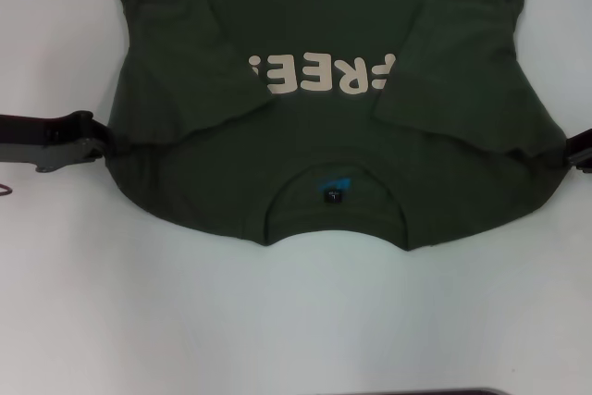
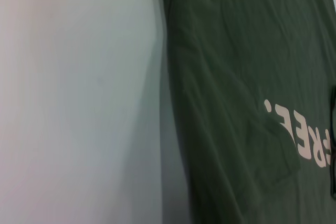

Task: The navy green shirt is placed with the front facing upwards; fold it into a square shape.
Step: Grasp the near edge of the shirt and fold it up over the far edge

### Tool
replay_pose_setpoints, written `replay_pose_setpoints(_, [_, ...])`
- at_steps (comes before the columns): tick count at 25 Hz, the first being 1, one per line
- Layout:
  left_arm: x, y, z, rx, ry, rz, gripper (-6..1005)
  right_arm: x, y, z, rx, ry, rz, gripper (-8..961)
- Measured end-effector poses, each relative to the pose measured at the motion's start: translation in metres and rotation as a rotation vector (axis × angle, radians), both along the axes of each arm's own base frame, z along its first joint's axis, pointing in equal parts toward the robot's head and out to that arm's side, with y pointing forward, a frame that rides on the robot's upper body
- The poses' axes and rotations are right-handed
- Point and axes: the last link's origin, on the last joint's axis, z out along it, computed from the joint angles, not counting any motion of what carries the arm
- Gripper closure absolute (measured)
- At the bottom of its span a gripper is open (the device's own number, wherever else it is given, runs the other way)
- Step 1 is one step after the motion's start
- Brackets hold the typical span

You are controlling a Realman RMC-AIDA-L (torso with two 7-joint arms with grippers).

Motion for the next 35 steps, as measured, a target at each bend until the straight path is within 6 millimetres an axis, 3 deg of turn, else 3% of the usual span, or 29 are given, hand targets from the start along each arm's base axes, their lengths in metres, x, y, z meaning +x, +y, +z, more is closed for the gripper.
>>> replay_pose_setpoints(35, [0.001,-0.001,0.007,-0.028,0.001,-0.012,997,-0.021,0.004,-0.001,-0.034,0.054,0.073,908])
